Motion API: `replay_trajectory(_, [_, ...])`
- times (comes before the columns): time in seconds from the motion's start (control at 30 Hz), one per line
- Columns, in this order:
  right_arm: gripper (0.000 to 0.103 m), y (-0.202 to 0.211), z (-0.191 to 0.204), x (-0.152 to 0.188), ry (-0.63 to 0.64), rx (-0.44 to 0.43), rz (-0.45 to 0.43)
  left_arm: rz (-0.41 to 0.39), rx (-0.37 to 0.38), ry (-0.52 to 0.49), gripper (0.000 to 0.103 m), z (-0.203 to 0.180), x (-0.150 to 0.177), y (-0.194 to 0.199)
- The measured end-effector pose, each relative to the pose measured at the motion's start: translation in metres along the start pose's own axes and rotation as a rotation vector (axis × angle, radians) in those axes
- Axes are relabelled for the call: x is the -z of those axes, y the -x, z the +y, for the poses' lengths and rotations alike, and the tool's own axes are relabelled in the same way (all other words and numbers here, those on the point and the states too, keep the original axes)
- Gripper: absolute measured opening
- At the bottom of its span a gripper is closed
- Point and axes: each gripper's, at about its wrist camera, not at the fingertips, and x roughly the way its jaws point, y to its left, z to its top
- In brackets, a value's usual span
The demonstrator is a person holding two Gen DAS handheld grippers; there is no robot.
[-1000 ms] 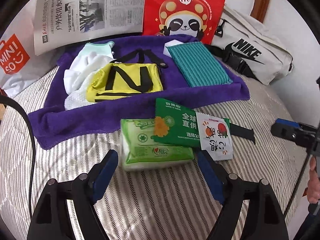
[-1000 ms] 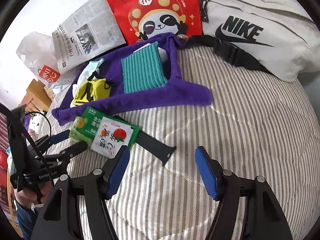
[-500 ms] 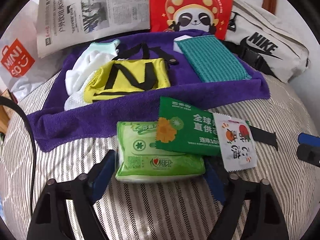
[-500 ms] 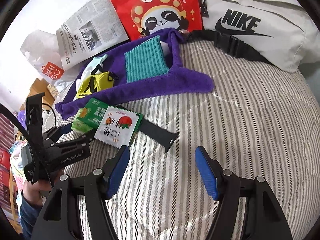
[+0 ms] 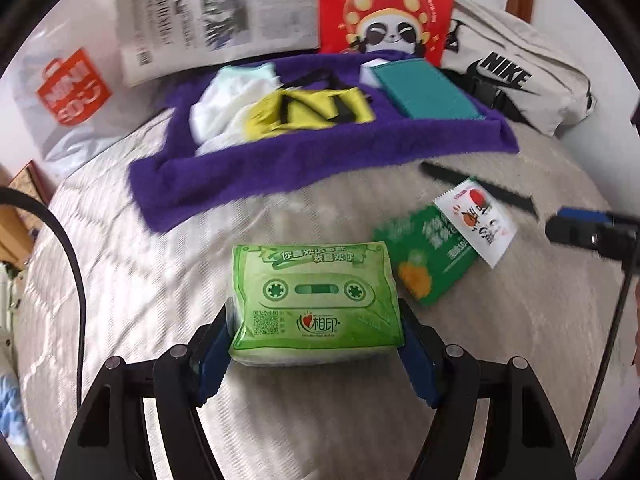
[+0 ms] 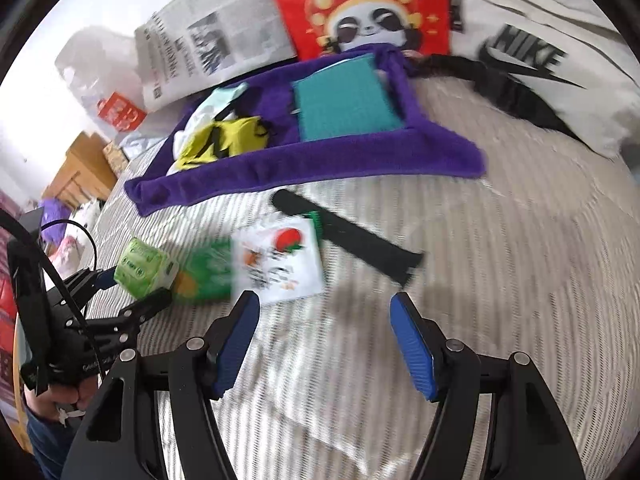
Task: Organize soft objects
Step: 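Grasp the white tomato-print snack packet with the right gripper while the left holds the wipes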
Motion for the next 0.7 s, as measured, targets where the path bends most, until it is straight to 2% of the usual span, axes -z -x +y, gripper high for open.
replay_trajectory(0.13, [0.067, -0.016, 0.023, -0.006, 0.043, -0.004, 0.028, 0.009, -0.019, 0.03, 0.072, 0.02, 0.01, 0.002])
replay_trajectory(0.23, [0.068, -0.029, 0.036, -0.011, 0.069, 0.002, 0.046, 0.001, 0.01, 0.051, 0.072, 0.029, 0.015, 0.001])
replay_trajectory(0.37, [0.072, -0.05, 0.048, -0.017, 0.087, 0.052, 0.09, -0.002, 0.017, 0.05, 0.073, 0.031, 0.015, 0.0])
replay_trajectory(0.6, [0.074, -0.059, 0.071, -0.011, 0.167, 0.183, 0.024, -0.03, 0.015, 0.054, 0.073, 0.029, 0.019, 0.002])
replay_trajectory(0.67, [0.069, -0.057, 0.069, -0.008, 0.151, 0.182, 0.0, -0.038, 0.017, 0.063, 0.073, 0.03, 0.02, 0.002])
replay_trajectory(0.7, [0.063, -0.056, 0.068, -0.007, 0.147, 0.186, -0.009, -0.041, 0.012, 0.054, 0.073, 0.028, 0.021, 0.002])
